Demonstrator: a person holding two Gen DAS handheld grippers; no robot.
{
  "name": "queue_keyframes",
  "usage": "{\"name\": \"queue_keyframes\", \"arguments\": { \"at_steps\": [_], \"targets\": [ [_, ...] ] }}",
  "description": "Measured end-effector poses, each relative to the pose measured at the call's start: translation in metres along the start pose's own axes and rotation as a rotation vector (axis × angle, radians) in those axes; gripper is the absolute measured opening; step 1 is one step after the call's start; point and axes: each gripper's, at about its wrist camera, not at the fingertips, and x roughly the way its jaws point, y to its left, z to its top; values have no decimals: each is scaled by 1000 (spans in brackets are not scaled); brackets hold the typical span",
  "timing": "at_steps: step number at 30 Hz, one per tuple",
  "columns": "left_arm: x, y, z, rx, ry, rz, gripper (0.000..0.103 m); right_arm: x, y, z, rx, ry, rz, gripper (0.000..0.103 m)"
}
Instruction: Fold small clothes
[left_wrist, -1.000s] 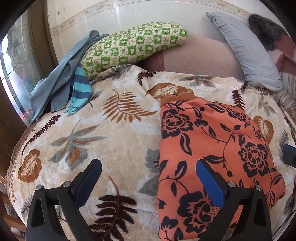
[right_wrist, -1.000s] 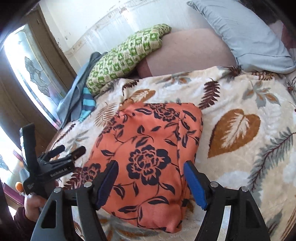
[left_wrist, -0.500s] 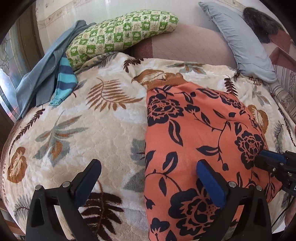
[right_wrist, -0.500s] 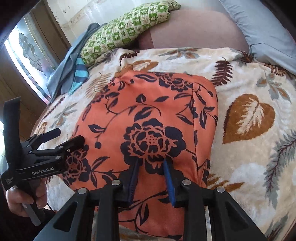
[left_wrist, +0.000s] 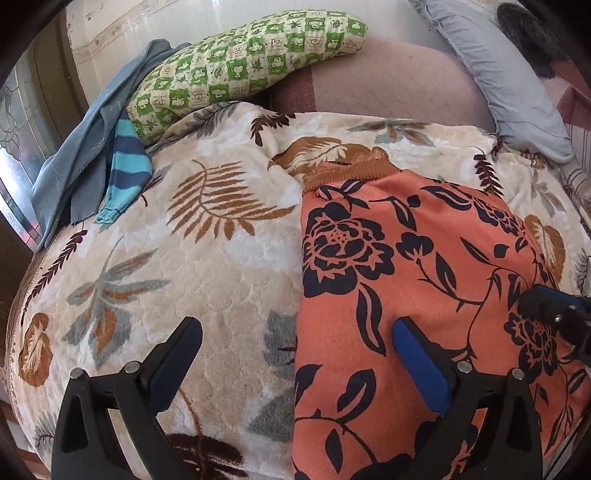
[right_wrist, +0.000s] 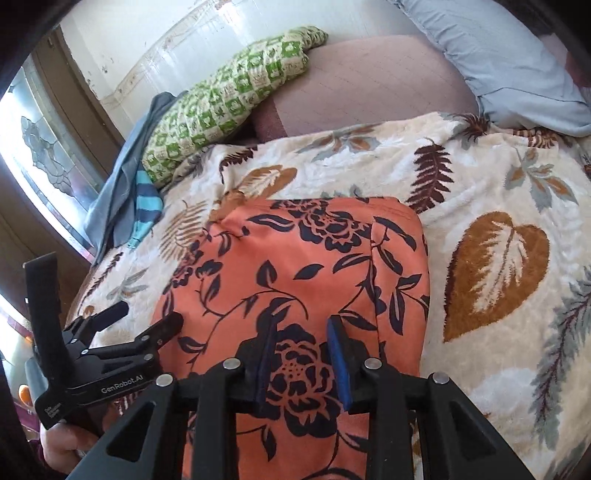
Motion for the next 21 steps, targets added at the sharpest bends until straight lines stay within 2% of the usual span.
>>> {"name": "queue_keyframes", "arguments": {
  "at_steps": [1,4,7,12,14,15,18,21],
  "targets": [
    [2,-2,1,9,6,4,103,9,0,0,-8,24,-12,32],
    [6,-3,6,17,15,-1,103,13,5,4,-53,17,-35,32],
    [7,-4,12,14,33,-10,103,11,3,15,-29,22,-17,31],
    [6,-8,19,56,26,1,103,-3,-11,50,44,-48,20,31],
    [9,-8,20,53,29,-5,103,4,-17,62,53,-51,-3,31],
    [10,-7,20,49,30,-9,103,10,-21,66,58,-45,-19,31],
    [12,-7,20,52,27,-15,103,47,-37,71,78,56,-37,32],
    [13,-7,19,51,23,-18,103,62,-49,75,113,53,-2,37]
  ]
}}
